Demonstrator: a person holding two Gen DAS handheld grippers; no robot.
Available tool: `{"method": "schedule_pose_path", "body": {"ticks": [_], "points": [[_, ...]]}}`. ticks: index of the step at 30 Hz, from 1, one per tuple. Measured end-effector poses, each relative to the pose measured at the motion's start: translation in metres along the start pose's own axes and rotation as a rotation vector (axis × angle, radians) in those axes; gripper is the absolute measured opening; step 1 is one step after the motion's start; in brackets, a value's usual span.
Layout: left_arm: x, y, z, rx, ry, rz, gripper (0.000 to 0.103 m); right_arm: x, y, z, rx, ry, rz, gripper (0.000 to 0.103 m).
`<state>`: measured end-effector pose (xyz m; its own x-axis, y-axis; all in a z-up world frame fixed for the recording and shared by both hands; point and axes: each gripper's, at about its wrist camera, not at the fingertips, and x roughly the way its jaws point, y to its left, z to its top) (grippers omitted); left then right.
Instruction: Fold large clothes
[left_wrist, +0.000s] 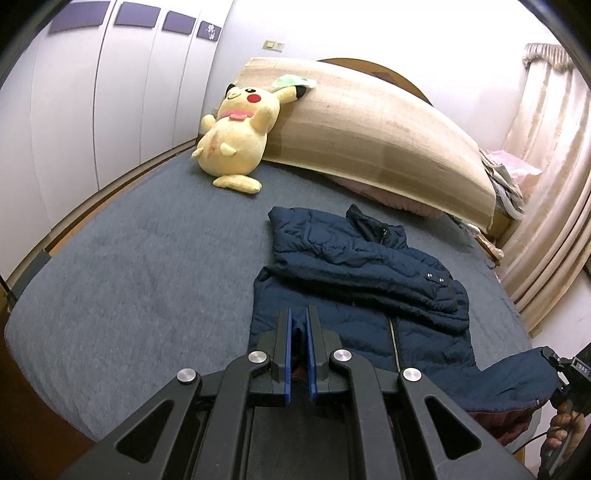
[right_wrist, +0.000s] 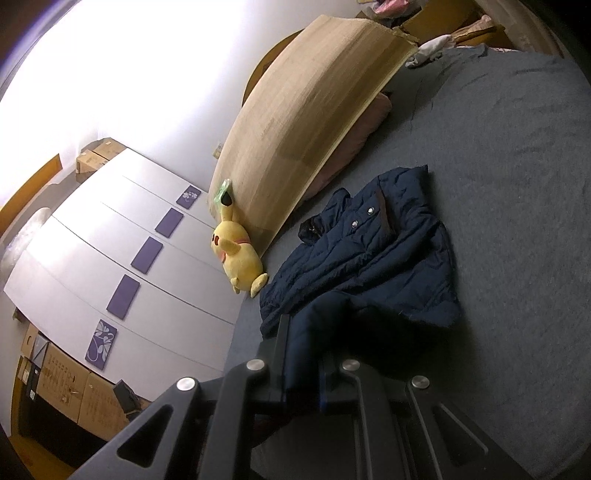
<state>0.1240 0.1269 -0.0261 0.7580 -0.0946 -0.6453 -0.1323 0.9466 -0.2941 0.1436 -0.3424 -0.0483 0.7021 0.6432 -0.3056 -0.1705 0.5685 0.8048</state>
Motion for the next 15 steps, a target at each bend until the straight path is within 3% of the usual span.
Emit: {"method": "schedule_pose_path", "body": {"ticks": [15], "points": [[-0.038,-0.009,-0.004,0.009,-0.067,0.005,0.007,-0.024,0.025,-0.008,-0.069,-0.036,0.032,0.011]]}}
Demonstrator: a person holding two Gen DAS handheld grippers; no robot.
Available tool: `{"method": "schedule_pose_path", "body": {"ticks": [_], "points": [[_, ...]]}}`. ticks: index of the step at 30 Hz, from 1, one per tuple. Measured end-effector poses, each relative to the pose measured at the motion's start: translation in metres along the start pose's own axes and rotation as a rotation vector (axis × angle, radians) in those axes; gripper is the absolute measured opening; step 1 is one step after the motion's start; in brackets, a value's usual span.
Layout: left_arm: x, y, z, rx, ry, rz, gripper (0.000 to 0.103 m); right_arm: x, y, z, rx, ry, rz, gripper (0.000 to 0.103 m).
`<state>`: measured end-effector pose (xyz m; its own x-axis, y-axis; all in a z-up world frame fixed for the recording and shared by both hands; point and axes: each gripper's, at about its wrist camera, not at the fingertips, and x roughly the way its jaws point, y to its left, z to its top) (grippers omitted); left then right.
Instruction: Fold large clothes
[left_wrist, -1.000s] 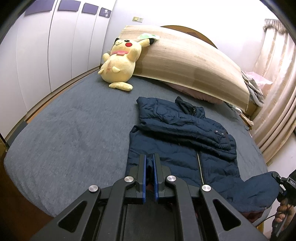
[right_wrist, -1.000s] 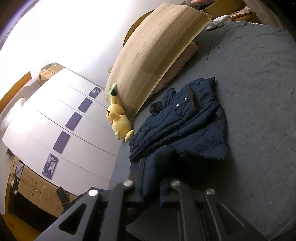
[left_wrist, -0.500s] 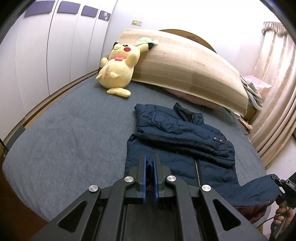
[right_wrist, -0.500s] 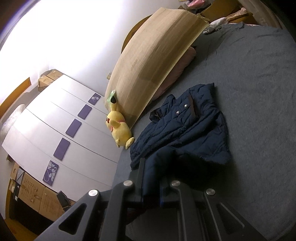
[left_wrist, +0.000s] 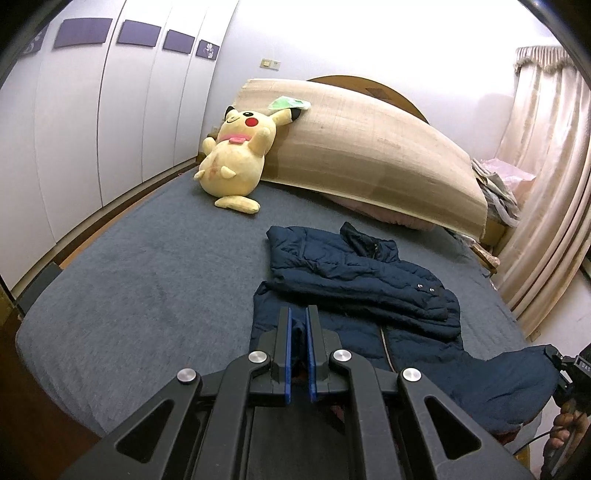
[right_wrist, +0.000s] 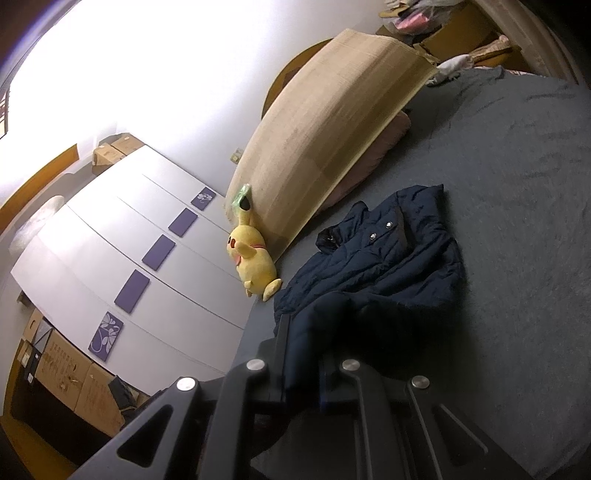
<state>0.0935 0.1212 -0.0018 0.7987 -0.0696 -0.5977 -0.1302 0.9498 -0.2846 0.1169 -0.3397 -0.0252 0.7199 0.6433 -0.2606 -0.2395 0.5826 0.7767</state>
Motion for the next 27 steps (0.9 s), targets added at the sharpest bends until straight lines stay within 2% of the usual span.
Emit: {"method": "schedule_pose_path", "body": {"ticks": [9,27], "points": [[-0.024,0.006,-0.012,-0.022,-0.023,-0.007,0.007,-0.022,0.014,-0.01,-0.031,-0.022,0.009,0.011],[-0.058,0.024,-0.034,-0.083,-0.055,-0.003,0.007,-0.051,0.015,-0.03,-0.018,-0.042,0.039,0.011]]}}
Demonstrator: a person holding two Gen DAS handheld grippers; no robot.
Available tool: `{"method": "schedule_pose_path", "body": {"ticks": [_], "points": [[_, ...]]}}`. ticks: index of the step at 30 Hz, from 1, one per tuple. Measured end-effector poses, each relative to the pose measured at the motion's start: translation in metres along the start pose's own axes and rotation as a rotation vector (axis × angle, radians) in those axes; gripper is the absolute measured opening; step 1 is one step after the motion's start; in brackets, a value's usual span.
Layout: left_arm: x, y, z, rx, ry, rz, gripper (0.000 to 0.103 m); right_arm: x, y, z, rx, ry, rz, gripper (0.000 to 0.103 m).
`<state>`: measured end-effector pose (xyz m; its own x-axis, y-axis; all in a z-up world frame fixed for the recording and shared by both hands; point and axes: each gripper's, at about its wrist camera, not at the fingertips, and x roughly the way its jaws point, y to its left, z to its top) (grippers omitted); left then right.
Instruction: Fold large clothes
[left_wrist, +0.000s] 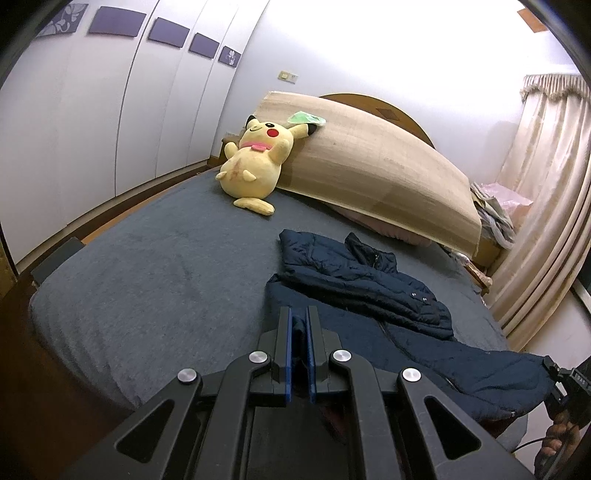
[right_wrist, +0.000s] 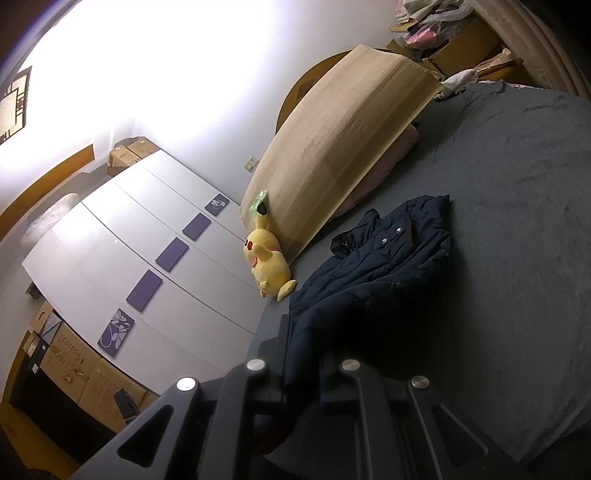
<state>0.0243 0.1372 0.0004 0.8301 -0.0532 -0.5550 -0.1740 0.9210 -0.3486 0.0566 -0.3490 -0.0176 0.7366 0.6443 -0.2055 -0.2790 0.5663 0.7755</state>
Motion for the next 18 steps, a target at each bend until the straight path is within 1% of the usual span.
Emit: {"method": "schedule_pose_path", "body": {"ticks": [7,9,13,18], "points": [[-0.009,-0.006,0.009,0.005,-0.023,-0.009,0.007,-0.01,0.005,0.007,-0.004,-0.001,0.013,0.011],[-0.007,-0.009,0.017,0.005,-0.033,-0.016,0.007,-0.01,0.006,0.011,-0.003,-0.003,0.023,0.011],[0.012,-0.018,0.035,0.019,-0.044,-0.027,0.007,0.002,0.002,0.025,0.001,-0.004,0.027,0.011],[0.045,-0.031,0.06,0.04,-0.056,-0.03,0.007,0.031,-0.008,0.055,0.019,-0.007,0.031,0.011]]}}
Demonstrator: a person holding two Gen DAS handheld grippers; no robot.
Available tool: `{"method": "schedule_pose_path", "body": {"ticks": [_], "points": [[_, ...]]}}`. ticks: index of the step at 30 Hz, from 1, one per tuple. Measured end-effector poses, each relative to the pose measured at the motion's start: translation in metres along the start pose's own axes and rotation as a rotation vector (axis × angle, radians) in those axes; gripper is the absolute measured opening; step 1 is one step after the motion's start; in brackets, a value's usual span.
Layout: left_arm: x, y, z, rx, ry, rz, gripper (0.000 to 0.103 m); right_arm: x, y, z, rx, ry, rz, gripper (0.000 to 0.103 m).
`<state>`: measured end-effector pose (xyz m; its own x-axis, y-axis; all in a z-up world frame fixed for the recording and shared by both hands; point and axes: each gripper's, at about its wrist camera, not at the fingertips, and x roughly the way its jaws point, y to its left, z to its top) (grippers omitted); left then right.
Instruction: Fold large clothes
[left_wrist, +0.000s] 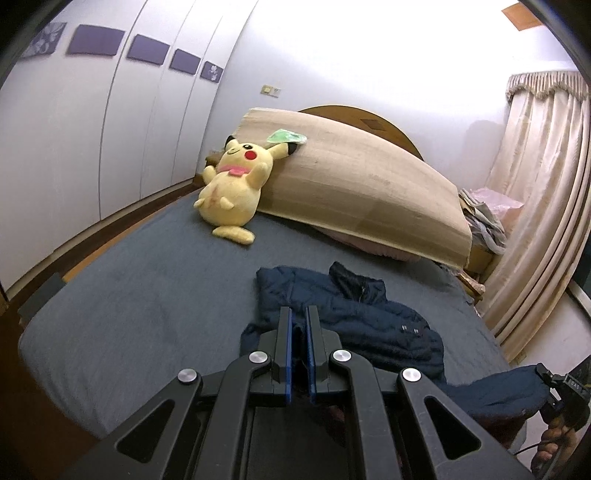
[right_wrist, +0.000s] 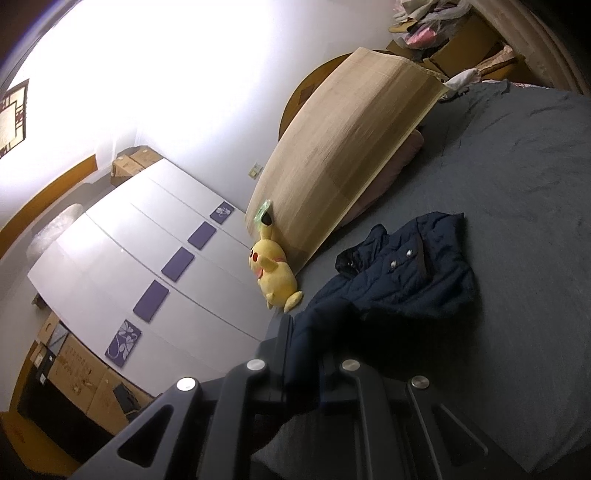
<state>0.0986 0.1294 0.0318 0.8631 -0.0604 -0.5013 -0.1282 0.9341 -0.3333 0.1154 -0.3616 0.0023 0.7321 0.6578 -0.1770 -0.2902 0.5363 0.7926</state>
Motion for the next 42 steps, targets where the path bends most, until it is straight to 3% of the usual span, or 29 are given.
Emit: {"method": "schedule_pose_path", "body": {"ticks": [12,26,42], "points": [[0.092,-0.012,0.041,0.028,0.025,0.07,0.007,0.098,-0.021,0.069,0.022,-0.007,-0.077,0.011],[0.161,-0.019,0.06,0.054,0.063,0.105,0.006,0.155,-0.049,0.099,0.061,-0.014,-0.159,0.011],[0.272,-0.022,0.078,0.083,0.139,0.161,0.006,0.238,-0.09,0.147,0.086,0.039,-0.276,0.011]]}}
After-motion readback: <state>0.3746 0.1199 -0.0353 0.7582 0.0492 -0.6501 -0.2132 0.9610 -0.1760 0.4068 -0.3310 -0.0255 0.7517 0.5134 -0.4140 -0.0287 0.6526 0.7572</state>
